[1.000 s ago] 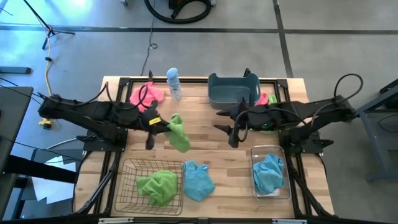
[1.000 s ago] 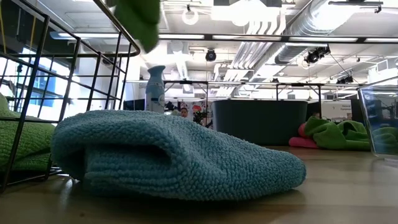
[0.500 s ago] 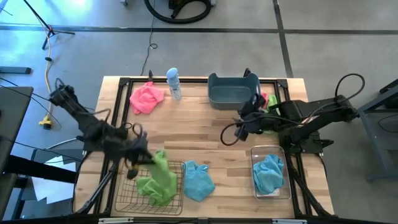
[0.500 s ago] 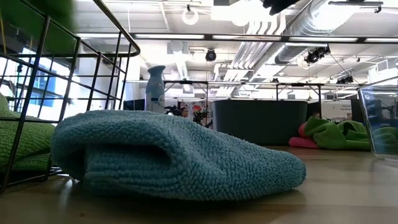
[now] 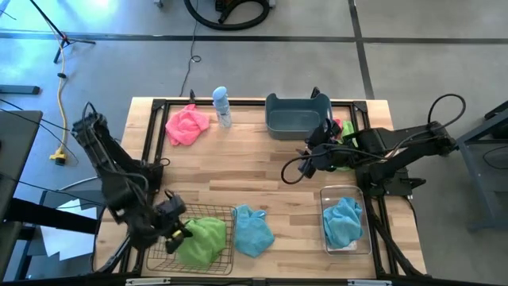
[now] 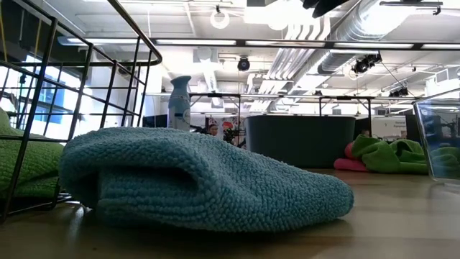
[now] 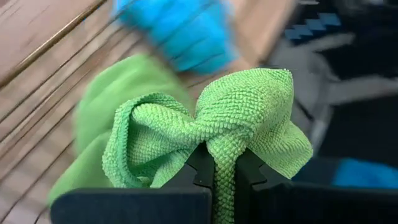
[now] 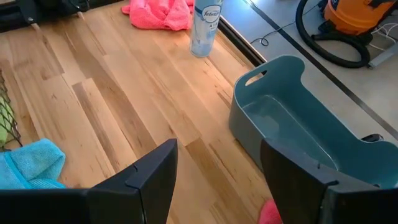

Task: Sort microfiber towel by color & place in baskets
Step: Put the bottom green towel into the wire basket, then put the green towel into the wire basket

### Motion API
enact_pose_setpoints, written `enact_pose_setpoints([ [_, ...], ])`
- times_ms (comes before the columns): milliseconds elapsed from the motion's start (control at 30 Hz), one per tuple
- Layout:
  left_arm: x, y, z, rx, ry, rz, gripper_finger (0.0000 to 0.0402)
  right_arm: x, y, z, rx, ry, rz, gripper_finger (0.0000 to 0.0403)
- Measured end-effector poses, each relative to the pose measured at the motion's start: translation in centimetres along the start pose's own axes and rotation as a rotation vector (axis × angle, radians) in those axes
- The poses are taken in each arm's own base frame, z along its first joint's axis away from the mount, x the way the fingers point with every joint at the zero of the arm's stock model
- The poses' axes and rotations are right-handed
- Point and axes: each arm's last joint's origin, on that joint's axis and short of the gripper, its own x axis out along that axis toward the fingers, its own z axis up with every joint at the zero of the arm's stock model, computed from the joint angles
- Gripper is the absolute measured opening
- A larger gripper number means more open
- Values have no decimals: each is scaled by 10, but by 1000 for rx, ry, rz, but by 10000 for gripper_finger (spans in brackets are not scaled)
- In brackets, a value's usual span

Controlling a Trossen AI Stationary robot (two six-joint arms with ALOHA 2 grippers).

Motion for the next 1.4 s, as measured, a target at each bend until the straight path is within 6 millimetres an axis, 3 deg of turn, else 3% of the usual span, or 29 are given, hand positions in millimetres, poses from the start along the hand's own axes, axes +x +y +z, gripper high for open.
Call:
enact_pose_setpoints([
  [133, 19, 5, -6, -124, 60, 140, 0, 0, 0, 0, -7, 2, -2, 225],
  [300, 34, 5, -10, -227, 57, 192, 0, 0, -1, -1, -16, 11, -8, 225],
  [733, 79, 14, -20, -195, 109, 399, 13, 0, -3, -4, -43, 37, -24, 225],
  [900, 86, 15, -17, -163, 104, 419, 57, 0, -3, -4, -49, 37, -24, 225],
  [1267, 90, 16, -9, -136, 121, 415, 207, 0, -3, -4, -49, 41, -17, 225],
  [1400, 80, 12, -1, -93, 191, 361, 243, 0, -3, -4, -49, 42, -17, 225],
])
